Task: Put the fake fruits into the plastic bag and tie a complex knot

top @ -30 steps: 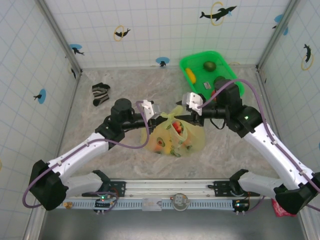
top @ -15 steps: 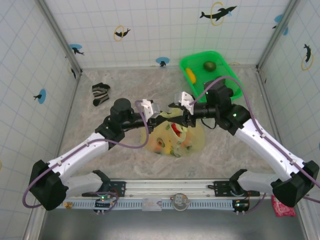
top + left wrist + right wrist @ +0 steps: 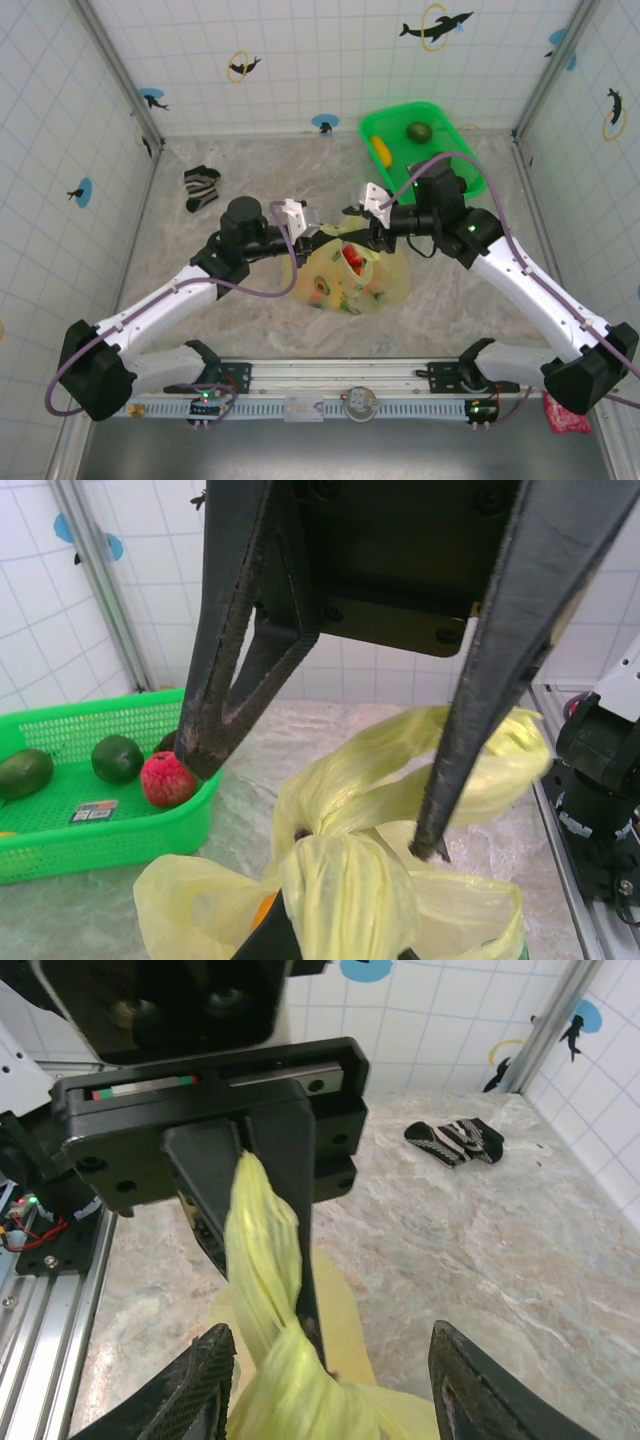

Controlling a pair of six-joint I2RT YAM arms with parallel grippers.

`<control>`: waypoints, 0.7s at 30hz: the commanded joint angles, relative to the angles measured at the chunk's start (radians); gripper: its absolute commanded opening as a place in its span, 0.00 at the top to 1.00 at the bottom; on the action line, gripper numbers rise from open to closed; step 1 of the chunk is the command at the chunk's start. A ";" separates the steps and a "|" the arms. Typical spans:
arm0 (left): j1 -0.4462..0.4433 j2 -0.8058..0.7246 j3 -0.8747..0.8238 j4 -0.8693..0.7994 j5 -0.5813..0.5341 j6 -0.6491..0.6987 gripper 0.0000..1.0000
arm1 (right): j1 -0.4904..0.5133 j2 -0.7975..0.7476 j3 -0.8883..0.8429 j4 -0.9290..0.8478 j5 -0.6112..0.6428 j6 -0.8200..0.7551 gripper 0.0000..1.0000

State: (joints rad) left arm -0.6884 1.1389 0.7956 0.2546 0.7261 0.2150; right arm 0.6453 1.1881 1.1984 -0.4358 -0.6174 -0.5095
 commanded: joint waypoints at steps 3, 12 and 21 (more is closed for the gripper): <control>-0.004 -0.019 0.002 0.001 0.036 0.040 1.00 | -0.032 -0.007 0.064 -0.048 -0.002 -0.023 0.43; -0.005 -0.023 -0.002 -0.005 0.043 0.048 1.00 | -0.112 0.002 0.055 0.035 -0.109 0.132 0.59; -0.007 -0.030 -0.006 -0.008 0.041 0.055 1.00 | -0.094 0.012 0.032 -0.007 -0.152 0.077 0.56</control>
State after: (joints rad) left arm -0.6884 1.1275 0.7956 0.2470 0.7414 0.2398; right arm 0.5381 1.1976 1.2240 -0.4236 -0.7101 -0.3988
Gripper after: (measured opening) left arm 0.047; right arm 0.438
